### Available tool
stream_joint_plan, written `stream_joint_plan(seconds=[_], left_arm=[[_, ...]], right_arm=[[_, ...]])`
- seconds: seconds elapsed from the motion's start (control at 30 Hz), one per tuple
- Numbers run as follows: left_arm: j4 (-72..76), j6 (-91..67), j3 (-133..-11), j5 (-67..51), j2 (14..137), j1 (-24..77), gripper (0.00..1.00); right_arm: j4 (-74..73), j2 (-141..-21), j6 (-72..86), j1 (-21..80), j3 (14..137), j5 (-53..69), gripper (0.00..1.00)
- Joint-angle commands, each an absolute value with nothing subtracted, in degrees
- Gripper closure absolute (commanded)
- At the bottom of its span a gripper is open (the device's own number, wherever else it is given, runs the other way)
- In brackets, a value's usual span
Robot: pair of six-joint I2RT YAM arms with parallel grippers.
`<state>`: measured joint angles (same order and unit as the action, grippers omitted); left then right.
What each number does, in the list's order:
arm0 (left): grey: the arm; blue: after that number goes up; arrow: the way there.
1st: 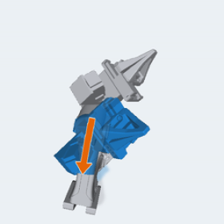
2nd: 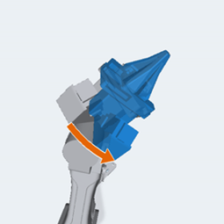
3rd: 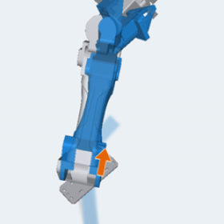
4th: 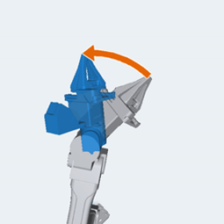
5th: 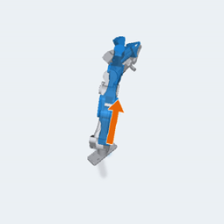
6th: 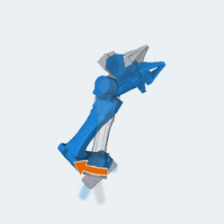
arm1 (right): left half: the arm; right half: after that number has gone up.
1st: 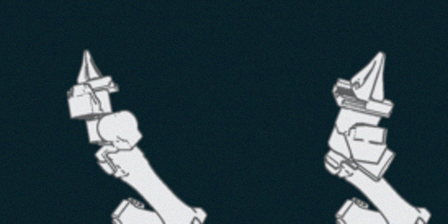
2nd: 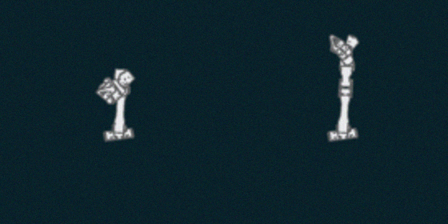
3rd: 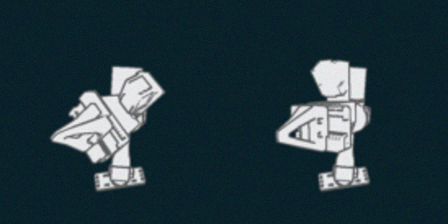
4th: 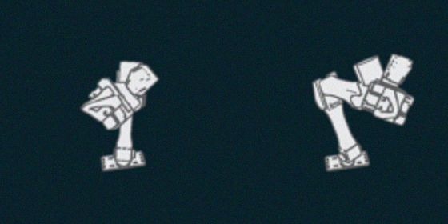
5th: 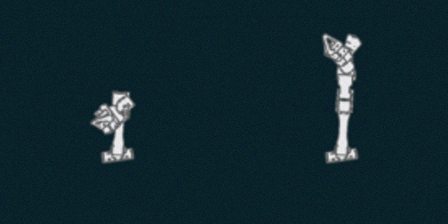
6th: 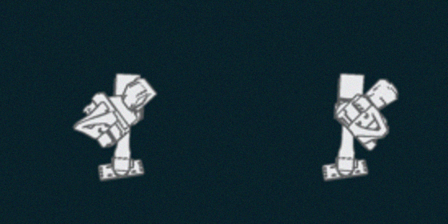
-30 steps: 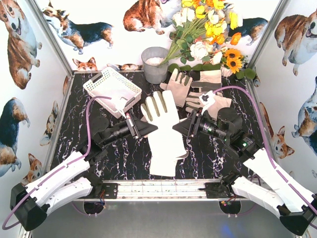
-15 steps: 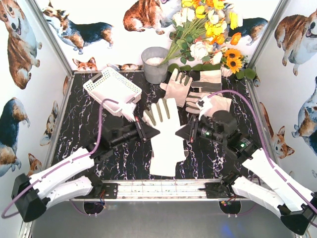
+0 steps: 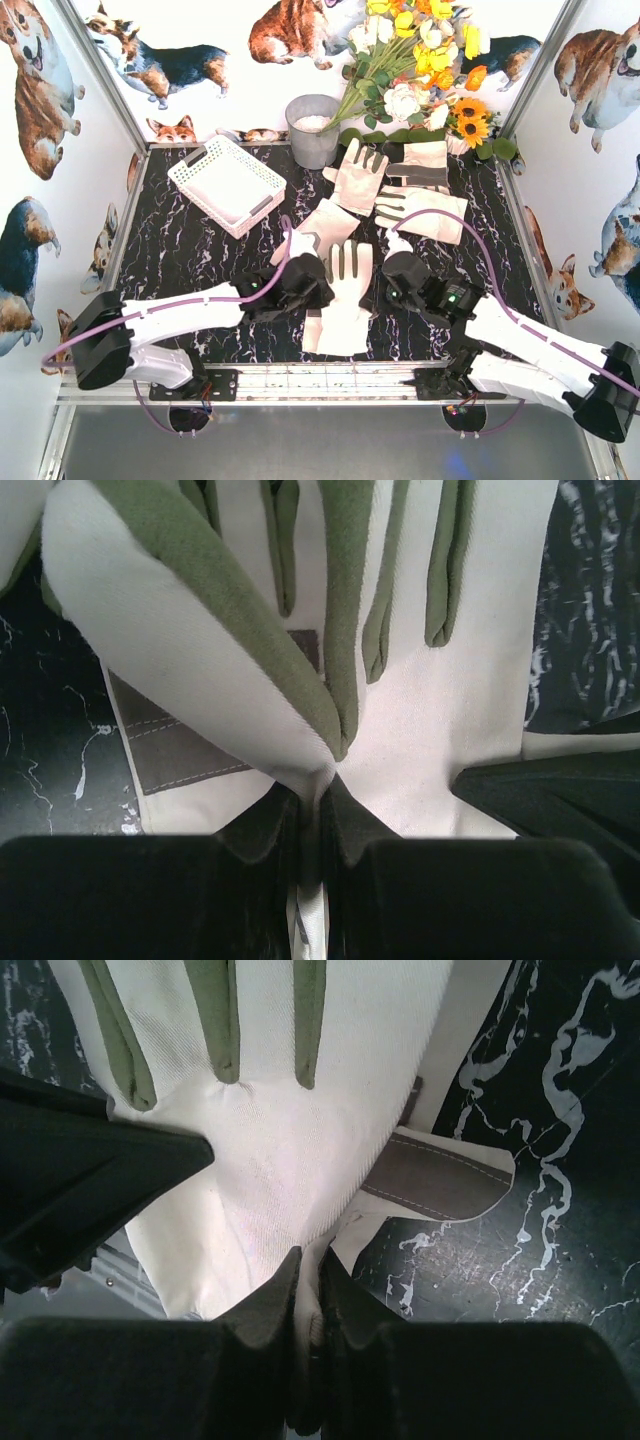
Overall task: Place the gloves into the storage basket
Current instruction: Pair the glove with the glove.
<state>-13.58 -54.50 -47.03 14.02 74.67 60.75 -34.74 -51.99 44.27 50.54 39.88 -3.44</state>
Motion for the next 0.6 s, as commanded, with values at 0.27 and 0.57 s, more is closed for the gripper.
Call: stream_joint_plan(seconds=[0.27,0.57], left_arm=[[-16.9,-54.5,-45.6,22.3,77.1,60.3,1.00],[-24.1,-52.9,-51.0,25.5,83.7,59.5,1.00]], right_arm=[[-28.3,-58.1,48.5,51.1,35.6,-2.4,1.00],[-25.0,-62.9,48.4,51.1,35.3,-2.2,1.00]])
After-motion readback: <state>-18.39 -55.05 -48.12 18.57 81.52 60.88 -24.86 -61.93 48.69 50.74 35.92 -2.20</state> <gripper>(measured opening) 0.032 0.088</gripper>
